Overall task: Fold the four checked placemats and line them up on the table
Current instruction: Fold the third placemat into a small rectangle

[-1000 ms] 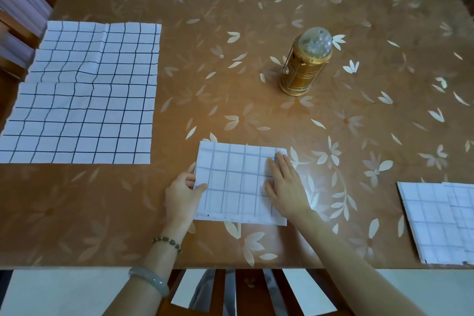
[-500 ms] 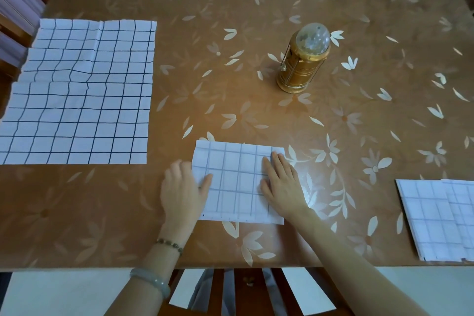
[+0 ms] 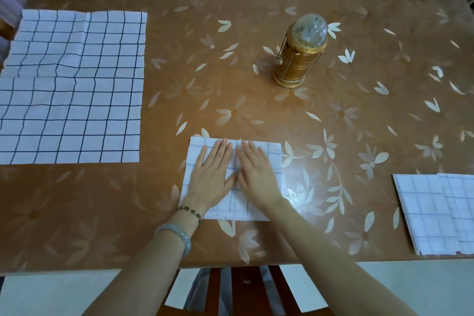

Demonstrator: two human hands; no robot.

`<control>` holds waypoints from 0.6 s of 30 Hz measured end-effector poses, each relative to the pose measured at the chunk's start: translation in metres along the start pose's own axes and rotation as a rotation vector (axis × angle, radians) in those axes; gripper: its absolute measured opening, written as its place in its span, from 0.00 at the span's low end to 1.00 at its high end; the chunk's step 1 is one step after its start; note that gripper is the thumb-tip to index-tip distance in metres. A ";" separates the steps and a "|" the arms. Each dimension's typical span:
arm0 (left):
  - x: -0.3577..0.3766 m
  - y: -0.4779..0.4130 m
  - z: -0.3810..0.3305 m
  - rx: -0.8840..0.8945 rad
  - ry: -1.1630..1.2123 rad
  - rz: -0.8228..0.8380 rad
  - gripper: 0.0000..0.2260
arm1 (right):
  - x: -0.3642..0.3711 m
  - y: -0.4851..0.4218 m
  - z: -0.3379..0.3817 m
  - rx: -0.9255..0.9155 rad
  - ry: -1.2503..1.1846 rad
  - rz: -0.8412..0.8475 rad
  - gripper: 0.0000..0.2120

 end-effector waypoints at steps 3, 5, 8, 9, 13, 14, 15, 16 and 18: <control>0.001 -0.001 0.001 -0.009 -0.013 0.014 0.29 | 0.021 -0.010 0.009 0.014 -0.040 0.065 0.26; -0.001 -0.001 0.002 -0.024 0.013 0.005 0.29 | 0.022 -0.008 -0.007 0.036 -0.014 0.063 0.25; -0.001 0.002 0.013 -0.039 0.007 -0.008 0.33 | 0.011 0.003 -0.036 0.038 0.068 0.045 0.24; -0.002 0.003 0.020 -0.052 0.004 -0.018 0.34 | 0.008 0.008 -0.046 0.044 0.095 0.047 0.24; -0.005 0.008 0.051 -0.088 -0.044 -0.002 0.38 | -0.004 0.020 -0.077 0.151 0.189 0.079 0.27; -0.005 0.008 0.057 -0.086 -0.062 0.016 0.39 | -0.005 0.021 -0.079 0.166 0.204 0.089 0.28; -0.005 0.008 0.061 -0.076 -0.071 0.032 0.40 | -0.007 0.022 -0.079 0.170 0.215 0.097 0.29; -0.007 0.009 0.065 -0.058 -0.073 0.049 0.41 | -0.007 0.022 -0.079 0.172 0.223 0.109 0.30; -0.006 0.009 0.070 -0.014 -0.073 0.112 0.46 | -0.006 0.022 -0.079 0.178 0.245 0.127 0.32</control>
Point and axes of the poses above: each hand's wrist, its own y-axis away from the middle knuckle, its own x-axis out of the palm, z = x × y, the point moved 9 cm from there along -y, towards the middle knuckle, and after that the axes turned 3 degrees about -y, right-handed, at the moved point
